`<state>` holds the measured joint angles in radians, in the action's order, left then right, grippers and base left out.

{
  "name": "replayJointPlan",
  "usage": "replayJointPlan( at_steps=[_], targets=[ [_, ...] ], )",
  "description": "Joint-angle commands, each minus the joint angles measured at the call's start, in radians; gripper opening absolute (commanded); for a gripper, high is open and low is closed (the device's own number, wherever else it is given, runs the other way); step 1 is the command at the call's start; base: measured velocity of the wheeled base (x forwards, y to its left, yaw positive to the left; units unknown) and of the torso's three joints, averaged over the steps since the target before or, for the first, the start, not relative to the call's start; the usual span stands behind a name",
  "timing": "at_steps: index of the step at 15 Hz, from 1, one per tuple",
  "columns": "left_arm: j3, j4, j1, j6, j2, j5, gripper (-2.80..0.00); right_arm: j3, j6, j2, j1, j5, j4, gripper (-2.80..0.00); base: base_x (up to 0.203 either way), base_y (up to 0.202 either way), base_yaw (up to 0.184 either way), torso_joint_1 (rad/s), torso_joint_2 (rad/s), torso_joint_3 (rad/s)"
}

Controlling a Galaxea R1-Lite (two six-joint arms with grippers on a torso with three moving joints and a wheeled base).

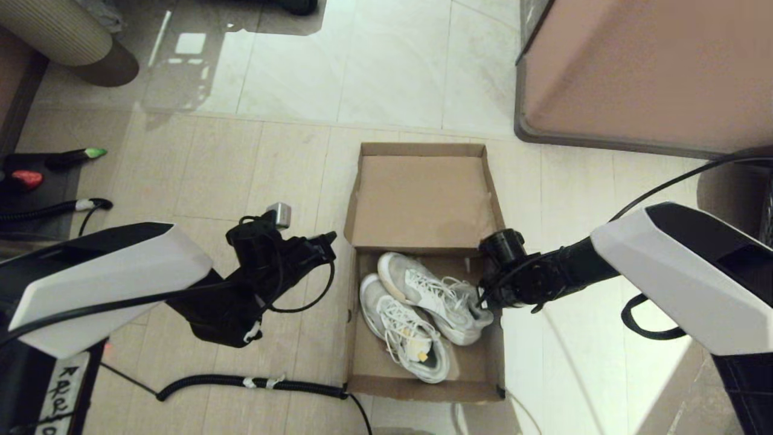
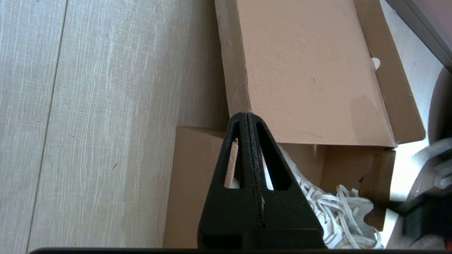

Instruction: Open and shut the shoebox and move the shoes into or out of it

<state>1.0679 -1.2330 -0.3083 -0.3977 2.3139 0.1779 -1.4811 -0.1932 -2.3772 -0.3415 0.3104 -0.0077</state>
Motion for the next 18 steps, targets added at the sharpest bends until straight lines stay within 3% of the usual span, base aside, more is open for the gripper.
replayJointPlan(
  at_steps=[1,9,14,18],
  targets=[
    [-0.008,-0.008,0.0,-0.003,-0.007,-0.001,-2.8,-0.005,-0.004,0.01,-0.002,0.004,-0.015,0.0,0.0,0.0,0.0,0.0,0.0,0.0],
    [-0.095,-0.016,0.0,-0.004,-0.072,-0.033,-2.8,0.075,-0.031,0.115,-0.018,0.004,-0.018,0.0,0.0,0.0,0.0,0.0,0.0,0.0],
    [-0.244,-0.078,0.011,-0.004,-0.141,-0.035,-2.8,0.183,-0.032,0.236,-0.044,0.006,-0.022,0.0,0.0,0.0,0.0,0.0,0.0,0.0],
    [-0.386,-0.13,0.018,-0.008,-0.221,-0.085,-2.8,0.301,-0.06,0.349,-0.087,0.007,-0.048,0.0,0.0,0.0,0.0,0.0,0.0,0.0]
  ],
)
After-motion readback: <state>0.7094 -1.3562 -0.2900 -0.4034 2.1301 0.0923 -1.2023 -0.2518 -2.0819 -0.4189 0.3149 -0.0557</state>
